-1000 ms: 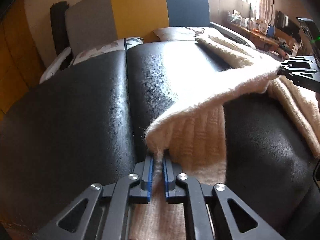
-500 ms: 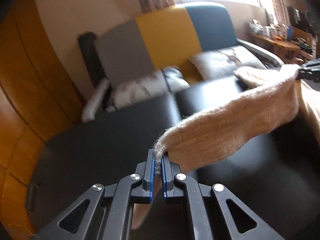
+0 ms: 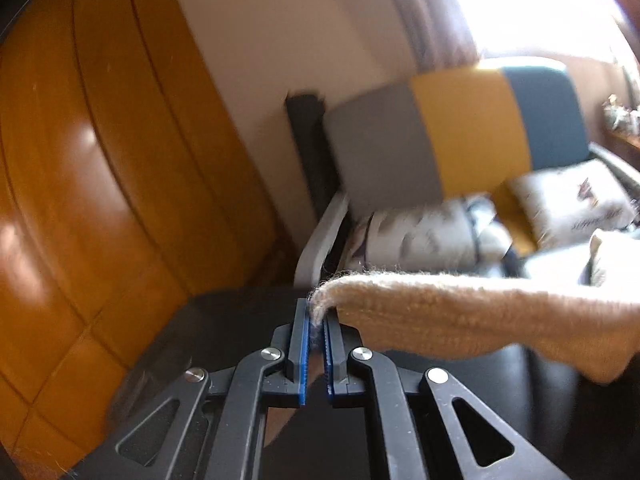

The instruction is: Fold clothes

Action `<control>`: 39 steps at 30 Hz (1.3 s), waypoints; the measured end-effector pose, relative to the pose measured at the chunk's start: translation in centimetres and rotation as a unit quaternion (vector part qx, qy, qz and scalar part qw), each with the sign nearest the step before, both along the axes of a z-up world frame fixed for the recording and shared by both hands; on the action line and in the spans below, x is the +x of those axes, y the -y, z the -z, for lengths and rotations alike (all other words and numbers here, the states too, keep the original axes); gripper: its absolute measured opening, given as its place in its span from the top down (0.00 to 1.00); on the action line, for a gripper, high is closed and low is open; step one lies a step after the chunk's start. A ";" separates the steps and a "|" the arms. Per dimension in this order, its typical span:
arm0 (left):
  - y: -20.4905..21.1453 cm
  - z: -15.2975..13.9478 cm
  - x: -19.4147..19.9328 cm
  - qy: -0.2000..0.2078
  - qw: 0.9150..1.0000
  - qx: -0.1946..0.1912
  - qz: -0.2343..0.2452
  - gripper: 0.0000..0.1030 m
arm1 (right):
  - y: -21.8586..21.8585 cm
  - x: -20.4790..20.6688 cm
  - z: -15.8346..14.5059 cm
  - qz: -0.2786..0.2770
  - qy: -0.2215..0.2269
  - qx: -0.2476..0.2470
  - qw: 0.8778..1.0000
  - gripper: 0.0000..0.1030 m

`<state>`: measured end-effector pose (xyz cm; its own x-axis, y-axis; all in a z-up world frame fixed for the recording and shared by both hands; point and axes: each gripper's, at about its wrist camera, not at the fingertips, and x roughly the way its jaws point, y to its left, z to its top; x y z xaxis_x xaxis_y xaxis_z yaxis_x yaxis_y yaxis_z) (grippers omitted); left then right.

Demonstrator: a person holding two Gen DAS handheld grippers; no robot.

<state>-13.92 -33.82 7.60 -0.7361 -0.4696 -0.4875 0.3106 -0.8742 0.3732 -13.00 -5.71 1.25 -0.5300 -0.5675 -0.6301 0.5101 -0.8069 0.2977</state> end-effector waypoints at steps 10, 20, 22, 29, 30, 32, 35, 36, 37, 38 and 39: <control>5.3 15.6 0.9 0.133 0.978 0.084 -0.139 0.94 | 6.9 1.8 8.6 -0.084 0.081 0.111 0.987 0.79; 3.2 16.9 3.7 0.207 0.972 0.102 -0.034 0.79 | -8.2 7.4 0.3 0.009 0.031 0.036 0.999 0.53; 3.8 16.8 5.2 0.217 0.967 0.128 -0.042 0.79 | -12.9 7.8 0.1 0.066 0.051 0.024 0.996 0.53; 2.3 14.4 10.7 0.168 0.965 0.198 -0.031 0.79 | -25.0 8.7 4.7 0.162 0.180 -0.033 0.970 0.53; 0.7 14.2 10.8 0.165 0.967 0.195 -0.014 0.79 | -25.4 8.7 5.2 0.161 0.192 -0.046 0.967 0.53; -2.6 13.8 10.9 0.159 0.969 0.189 0.021 0.79 | -25.4 8.6 5.9 0.148 0.209 -0.069 0.964 0.53; -8.2 13.6 10.0 0.159 0.970 0.167 0.076 0.79 | -23.1 8.4 7.3 0.122 0.230 -0.070 0.963 0.53; -10.2 13.7 9.6 0.160 0.971 0.153 0.092 0.79 | -22.5 8.2 7.7 0.122 0.235 -0.059 0.963 0.53; -11.5 13.6 9.2 0.159 0.972 0.140 0.102 0.79 | -22.1 8.0 8.0 0.124 0.235 -0.052 0.963 0.53; -13.0 13.7 8.6 0.158 0.973 0.127 0.110 0.79 | -21.9 7.9 8.2 0.125 0.233 -0.052 0.963 0.60; -14.3 13.9 7.6 0.157 0.975 0.113 0.115 0.79 | -21.8 7.7 8.3 0.124 0.228 -0.056 0.964 0.70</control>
<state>-6.27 -19.53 -6.27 -0.6077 -0.1655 -0.7767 -0.0007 -0.9779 0.2089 -5.35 16.06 -7.01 -0.3399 -0.5364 -0.7725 0.1002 -0.8374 0.5374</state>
